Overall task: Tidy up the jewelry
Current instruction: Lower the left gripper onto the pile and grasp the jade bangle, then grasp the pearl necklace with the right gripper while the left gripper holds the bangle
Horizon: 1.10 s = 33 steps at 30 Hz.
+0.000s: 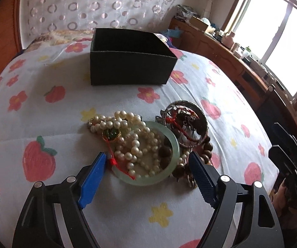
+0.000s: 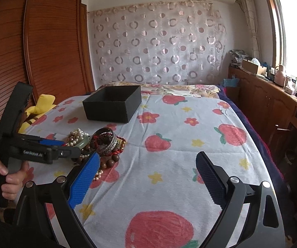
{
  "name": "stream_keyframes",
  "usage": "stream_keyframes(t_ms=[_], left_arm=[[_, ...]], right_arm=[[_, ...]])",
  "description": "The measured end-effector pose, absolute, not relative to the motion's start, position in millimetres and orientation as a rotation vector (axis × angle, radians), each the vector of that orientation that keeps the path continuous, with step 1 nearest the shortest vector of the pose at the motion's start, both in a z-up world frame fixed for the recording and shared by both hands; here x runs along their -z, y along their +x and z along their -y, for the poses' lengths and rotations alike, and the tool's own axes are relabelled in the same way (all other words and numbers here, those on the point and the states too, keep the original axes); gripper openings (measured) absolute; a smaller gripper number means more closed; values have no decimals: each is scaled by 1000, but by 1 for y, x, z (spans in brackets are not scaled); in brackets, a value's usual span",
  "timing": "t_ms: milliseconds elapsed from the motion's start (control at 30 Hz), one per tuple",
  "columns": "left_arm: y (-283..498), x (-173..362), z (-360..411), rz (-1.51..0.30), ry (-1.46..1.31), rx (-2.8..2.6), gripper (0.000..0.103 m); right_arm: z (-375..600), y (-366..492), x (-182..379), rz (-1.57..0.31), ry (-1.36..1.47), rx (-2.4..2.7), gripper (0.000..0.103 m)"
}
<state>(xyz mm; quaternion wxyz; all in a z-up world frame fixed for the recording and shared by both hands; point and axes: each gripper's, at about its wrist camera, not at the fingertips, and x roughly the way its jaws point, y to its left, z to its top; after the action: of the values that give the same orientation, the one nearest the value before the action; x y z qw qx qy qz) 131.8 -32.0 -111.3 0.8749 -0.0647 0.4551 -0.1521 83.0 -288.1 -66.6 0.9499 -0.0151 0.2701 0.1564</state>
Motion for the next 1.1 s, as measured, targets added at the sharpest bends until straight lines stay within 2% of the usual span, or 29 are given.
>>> stream_keyframes(t_ms=[67, 467, 1100], left_arm=[[132, 112, 33, -943, -116, 299, 68], [104, 104, 11, -907, -146, 324, 67], [68, 39, -19, -724, -135, 316, 66]], right_arm=[[288, 83, 67, -548, -31, -317, 95], [285, 85, 65, -552, -45, -322, 95], [269, 82, 65, -546, -78, -335, 95]])
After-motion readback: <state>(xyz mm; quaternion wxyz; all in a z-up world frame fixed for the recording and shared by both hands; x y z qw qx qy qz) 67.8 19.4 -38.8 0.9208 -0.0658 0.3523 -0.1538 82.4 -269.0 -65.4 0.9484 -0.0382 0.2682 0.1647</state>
